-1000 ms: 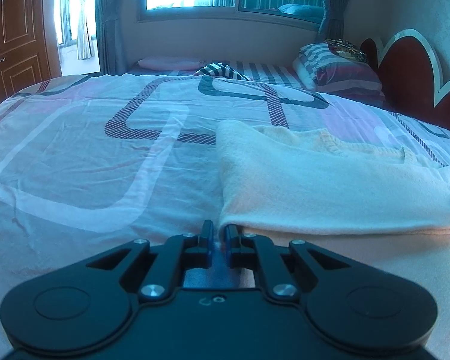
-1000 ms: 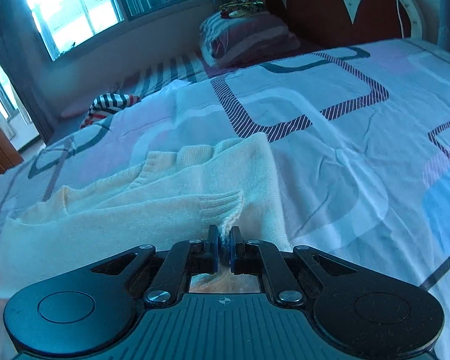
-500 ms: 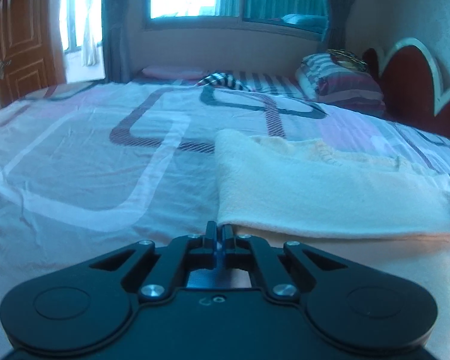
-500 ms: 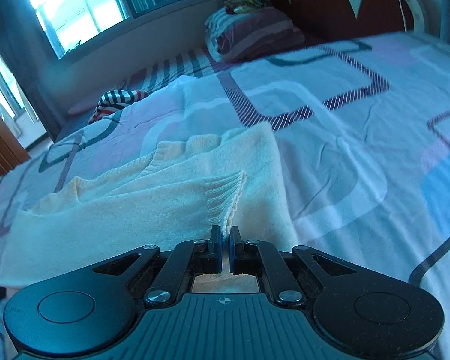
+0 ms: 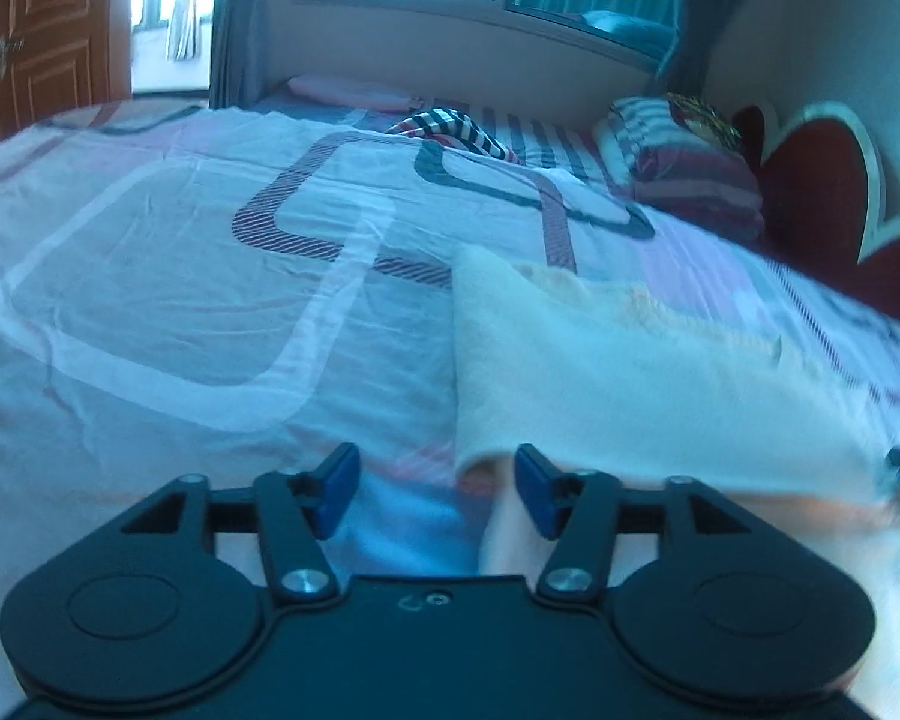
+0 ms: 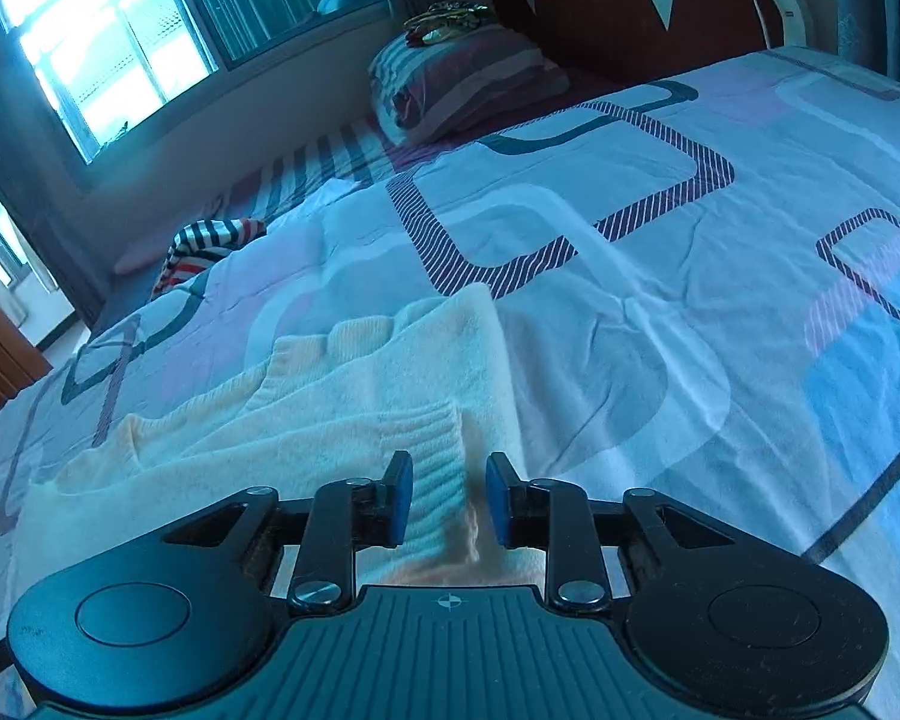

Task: Fold small clothes

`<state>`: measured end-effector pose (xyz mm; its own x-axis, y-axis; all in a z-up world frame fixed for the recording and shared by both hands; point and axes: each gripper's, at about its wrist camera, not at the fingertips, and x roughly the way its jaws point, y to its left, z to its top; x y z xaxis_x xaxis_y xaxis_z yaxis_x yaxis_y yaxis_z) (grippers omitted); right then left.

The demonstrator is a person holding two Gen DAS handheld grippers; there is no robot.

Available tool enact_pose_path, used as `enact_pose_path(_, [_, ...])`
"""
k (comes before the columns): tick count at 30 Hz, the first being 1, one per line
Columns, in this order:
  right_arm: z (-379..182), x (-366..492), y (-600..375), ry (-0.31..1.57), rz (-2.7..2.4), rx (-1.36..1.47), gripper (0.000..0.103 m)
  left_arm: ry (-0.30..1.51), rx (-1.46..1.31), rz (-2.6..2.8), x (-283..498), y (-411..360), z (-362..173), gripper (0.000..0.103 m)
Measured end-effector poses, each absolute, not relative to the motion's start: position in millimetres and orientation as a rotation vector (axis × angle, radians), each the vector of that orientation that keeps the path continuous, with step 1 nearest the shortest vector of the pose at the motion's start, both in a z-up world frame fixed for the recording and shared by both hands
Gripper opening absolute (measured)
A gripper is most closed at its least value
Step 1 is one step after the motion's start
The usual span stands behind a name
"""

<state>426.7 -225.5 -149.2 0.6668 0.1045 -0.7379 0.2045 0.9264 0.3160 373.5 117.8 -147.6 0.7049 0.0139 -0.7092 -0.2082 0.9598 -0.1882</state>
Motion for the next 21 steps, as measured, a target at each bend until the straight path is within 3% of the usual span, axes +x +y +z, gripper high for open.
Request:
enact_pose_path(6, [-156,443,-218,0.86,-0.044,0.383,0.031,0.797,-0.352,0.113,415,122,-147,0.073])
enact_pose_path(13, [-161,452,-210,0.861,-0.04,0.349,0.03,0.828,-0.424,0.118,468,134,-171,0.066])
enact_pose_path(15, [-161,453,-207,0.854,-0.039,0.33,0.027,0.805,-0.425,0.11,475,135,-173,0.052])
enact_pose_path(16, [-162,454,-205,0.849,-0.041,0.315,0.009,0.798,-0.425,0.107,477,136,-173,0.043])
enact_pose_path(17, [-161,454,-204,0.845,-0.034,0.3,0.005,0.79,-0.435,0.109,479,137,-173,0.018])
enact_pose_path(18, [-161,453,-202,0.837,-0.029,0.287,0.005,0.787,-0.453,0.105,481,139,-174,0.007])
enact_pose_path(21, [-159,450,-192,0.796,-0.036,0.185,0.005,0.738,-0.395,0.1,475,131,-171,0.006])
